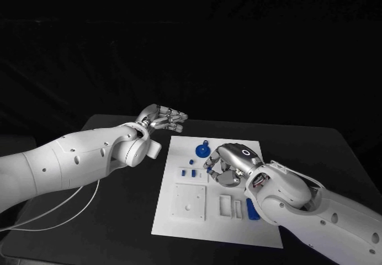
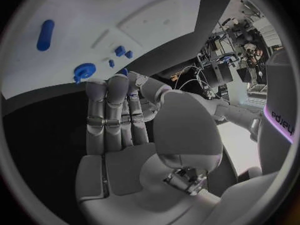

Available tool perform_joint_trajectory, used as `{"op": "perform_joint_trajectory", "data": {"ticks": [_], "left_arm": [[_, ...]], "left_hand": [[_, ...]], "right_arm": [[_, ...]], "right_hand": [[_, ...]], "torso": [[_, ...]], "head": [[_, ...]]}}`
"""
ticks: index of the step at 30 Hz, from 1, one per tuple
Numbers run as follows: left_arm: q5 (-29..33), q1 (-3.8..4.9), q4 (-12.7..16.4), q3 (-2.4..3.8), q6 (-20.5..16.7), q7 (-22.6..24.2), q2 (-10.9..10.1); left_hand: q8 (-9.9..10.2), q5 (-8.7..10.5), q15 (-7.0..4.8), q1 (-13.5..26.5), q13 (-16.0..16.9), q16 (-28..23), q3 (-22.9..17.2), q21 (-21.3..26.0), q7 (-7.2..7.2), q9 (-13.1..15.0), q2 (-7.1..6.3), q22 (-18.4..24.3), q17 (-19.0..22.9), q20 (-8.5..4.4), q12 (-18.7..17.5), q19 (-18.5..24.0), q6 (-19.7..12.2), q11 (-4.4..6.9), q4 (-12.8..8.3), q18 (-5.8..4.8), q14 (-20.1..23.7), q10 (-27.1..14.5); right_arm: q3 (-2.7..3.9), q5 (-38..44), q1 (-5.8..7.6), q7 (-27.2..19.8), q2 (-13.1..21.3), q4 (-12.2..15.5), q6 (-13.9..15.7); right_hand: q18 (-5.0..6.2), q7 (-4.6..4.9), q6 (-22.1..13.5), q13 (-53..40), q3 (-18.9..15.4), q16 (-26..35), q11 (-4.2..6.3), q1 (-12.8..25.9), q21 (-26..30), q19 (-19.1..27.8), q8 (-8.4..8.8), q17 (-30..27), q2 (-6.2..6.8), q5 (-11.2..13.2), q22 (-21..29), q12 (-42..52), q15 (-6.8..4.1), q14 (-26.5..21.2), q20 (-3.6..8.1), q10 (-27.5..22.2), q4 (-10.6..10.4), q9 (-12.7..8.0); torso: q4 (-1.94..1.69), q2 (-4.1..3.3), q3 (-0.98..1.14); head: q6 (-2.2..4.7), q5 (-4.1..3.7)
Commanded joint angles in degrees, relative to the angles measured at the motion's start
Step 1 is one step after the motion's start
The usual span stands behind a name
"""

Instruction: Assemble the parts on the task board

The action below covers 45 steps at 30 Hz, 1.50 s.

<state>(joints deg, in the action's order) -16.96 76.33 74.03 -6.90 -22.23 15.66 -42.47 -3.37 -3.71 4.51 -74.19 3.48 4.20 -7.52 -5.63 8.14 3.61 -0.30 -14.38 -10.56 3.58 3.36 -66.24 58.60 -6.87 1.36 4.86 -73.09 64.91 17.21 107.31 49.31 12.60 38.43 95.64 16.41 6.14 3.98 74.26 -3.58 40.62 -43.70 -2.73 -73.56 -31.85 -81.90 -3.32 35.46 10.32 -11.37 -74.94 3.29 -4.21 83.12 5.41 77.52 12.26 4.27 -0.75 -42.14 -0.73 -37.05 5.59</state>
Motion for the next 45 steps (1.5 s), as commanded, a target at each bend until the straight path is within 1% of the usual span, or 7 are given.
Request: {"op": "perform_joint_trajectory", "data": {"ticks": [1,10,14,19,25,32,45], "left_arm": [[0.95,0.07,-0.34,0.04,0.12,0.65,0.65],[1.18,0.06,-2.36,0.05,0.48,0.92,2.27],[1.28,0.06,-3.13,0.05,0.63,0.95,2.90],[1.33,0.06,-3.48,0.05,0.87,0.98,3.43],[1.35,0.06,-3.64,0.05,1.11,0.88,3.75],[1.36,0.06,-3.72,0.05,1.26,0.82,3.80],[1.33,0.06,-3.58,0.04,1.47,0.81,3.28]], "left_hand": [[-0.18,-0.12,0.08,0.34,-0.06,-0.16,-0.02,-0.10,-0.02,-0.04,0.45,0.05,0.02,0.06,0.05,-0.03,-0.41,0.05,-0.30,-0.95,-0.08,0.02],[-0.18,-0.12,0.11,0.34,-0.06,-0.17,-0.05,-0.15,0.01,-0.04,0.53,0.19,0.04,0.09,0.04,0.02,-0.49,0.02,-0.31,-0.94,-0.01,-0.06],[-0.18,-0.12,0.11,0.34,-0.06,-0.17,-0.05,-0.15,0.01,-0.04,0.53,0.19,0.04,0.09,0.04,0.02,-0.49,0.02,-0.31,-0.94,-0.01,-0.06],[-0.20,-0.12,0.13,0.28,-0.06,-0.18,-0.07,-0.22,0.03,-0.03,0.59,0.36,0.08,0.11,0.05,0.06,-0.50,0.00,-0.41,-0.91,0.05,-0.11],[-0.17,-0.10,0.14,0.41,-0.06,-0.18,-0.01,-0.25,0.06,-0.04,0.60,0.44,0.09,0.12,0.04,0.08,-0.56,-0.02,-0.35,-0.91,0.06,-0.13],[-0.17,-0.10,0.14,0.41,-0.06,-0.18,-0.01,-0.25,0.06,-0.04,0.60,0.44,0.09,0.12,0.04,0.08,-0.56,-0.02,-0.35,-0.91,0.06,-0.13],[-0.22,-0.10,0.14,0.15,-0.06,-0.19,-0.07,-0.35,-0.05,-0.02,0.70,0.67,0.12,0.13,0.04,0.13,-0.26,0.01,-0.46,-0.90,0.13,-0.11]], "right_arm": [[-0.20,0.11,-1.01,-1.38,-0.72,-0.17,1.22],[-0.47,0.91,-3.45,-1.94,-2.33,-1.21,2.13],[-0.52,1.30,-4.20,-2.09,-2.91,-1.82,2.28],[-0.89,1.88,-4.67,-2.24,-3.49,-2.75,2.30],[-2.36,3.71,-4.93,-2.45,-4.23,-4.27,2.45],[-3.76,4.52,-5.04,-2.61,-4.82,-5.43,2.50],[-4.33,5.36,-5.11,-2.27,-4.97,-6.05,2.39]], "right_hand": [[0.64,0.09,0.24,-0.02,-0.06,-0.20,1.49,0.02,0.31,-0.57,-0.34,-0.07,-0.59,-0.09,-2.98,0.14,0.02,-0.20,-0.02,1.62,0.19,0.09],[0.70,0.09,0.21,-0.02,-0.03,-0.26,1.47,0.01,0.32,-0.65,-0.35,-0.08,-0.62,-0.07,-3.01,0.14,0.03,-0.18,-0.02,1.57,0.31,0.08],[0.71,0.11,0.18,-0.02,-0.01,-0.26,1.45,0.01,0.35,-0.65,-0.34,-0.10,-0.64,-0.09,-3.02,0.14,0.04,-0.19,-0.04,1.53,0.33,0.08],[0.71,0.11,0.18,-0.02,-0.01,-0.26,1.45,0.01,0.35,-0.65,-0.34,-0.10,-0.64,-0.09,-3.02,0.14,0.04,-0.19,-0.04,1.53,0.33,0.08],[0.71,0.08,0.25,-0.02,-0.09,-0.34,1.46,0.02,0.24,-0.71,-0.36,-0.19,-0.66,-0.24,-3.08,0.14,0.03,-0.19,-0.06,1.59,0.51,0.09],[0.71,0.07,0.26,-0.02,-0.07,-0.39,1.47,0.03,0.27,-0.71,-0.34,-0.21,-0.68,-0.22,-3.07,0.14,0.03,-0.20,-0.04,1.62,0.53,0.07],[0.73,0.08,0.28,-0.02,-0.06,-0.44,1.47,0.05,0.25,-0.71,-0.34,-0.25,-0.71,-0.11,-3.08,0.14,0.03,-0.20,-0.04,1.62,0.59,0.06]], "torso": [[-0.29,0.29,-0.26],[-0.17,0.21,-0.15],[-0.29,0.18,-0.17],[-0.21,0.15,-0.18],[-0.08,0.12,-0.14],[-0.22,0.11,-0.17],[-0.16,0.12,-0.16]], "head": [[-0.84,1.33],[-1.85,3.24],[-2.42,4.17],[-2.72,4.73],[-3.00,4.68],[-3.50,4.74],[-4.04,4.66]]}}
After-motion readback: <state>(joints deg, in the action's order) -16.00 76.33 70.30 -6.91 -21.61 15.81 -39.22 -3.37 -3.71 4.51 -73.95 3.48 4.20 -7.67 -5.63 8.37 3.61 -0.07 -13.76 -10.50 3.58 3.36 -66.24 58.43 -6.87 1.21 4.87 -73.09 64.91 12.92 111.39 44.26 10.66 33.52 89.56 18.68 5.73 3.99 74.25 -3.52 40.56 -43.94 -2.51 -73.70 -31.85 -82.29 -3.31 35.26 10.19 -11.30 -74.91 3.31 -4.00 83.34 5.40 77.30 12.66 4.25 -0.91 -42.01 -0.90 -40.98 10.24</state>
